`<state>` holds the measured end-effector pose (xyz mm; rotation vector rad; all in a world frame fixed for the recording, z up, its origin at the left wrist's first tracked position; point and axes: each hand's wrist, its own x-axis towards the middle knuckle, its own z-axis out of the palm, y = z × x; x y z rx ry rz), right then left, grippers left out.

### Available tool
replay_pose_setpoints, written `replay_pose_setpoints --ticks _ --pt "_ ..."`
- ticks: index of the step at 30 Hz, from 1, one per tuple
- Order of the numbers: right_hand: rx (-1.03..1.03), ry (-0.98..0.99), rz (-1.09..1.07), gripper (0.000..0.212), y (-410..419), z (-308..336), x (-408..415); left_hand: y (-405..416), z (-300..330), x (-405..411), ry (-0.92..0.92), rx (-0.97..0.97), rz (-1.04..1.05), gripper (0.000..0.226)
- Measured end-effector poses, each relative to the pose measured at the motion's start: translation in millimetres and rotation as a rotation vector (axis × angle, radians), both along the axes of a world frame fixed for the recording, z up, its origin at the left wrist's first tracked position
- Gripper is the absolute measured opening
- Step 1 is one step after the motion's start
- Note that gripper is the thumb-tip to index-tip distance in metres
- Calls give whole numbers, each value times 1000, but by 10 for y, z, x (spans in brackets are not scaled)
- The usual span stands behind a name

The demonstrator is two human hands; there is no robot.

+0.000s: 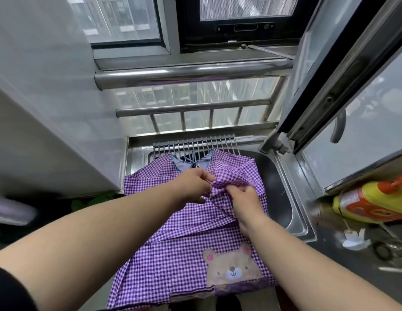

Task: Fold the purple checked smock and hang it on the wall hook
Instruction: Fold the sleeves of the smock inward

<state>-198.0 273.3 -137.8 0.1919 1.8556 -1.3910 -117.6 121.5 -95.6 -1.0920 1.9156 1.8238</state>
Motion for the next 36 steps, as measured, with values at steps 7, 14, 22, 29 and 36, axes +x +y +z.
replay_pose_setpoints --ticks 7,14,22,29,36 --pt "-267 -523 -47 51 139 133 -115 71 -61 -10 27 85 4 31" --pt "-398 -392 -86 37 169 187 -196 4 -53 52 -20 42 -10 29" --pt "21 444 123 38 89 345 30 4 86 80 60 72 138 38" --pt "234 1045 944 50 24 132 308 -19 1 170 205 225 386 87" --pt "483 1018 1348 66 -148 1 369 -196 12 455 103 312 231 119"
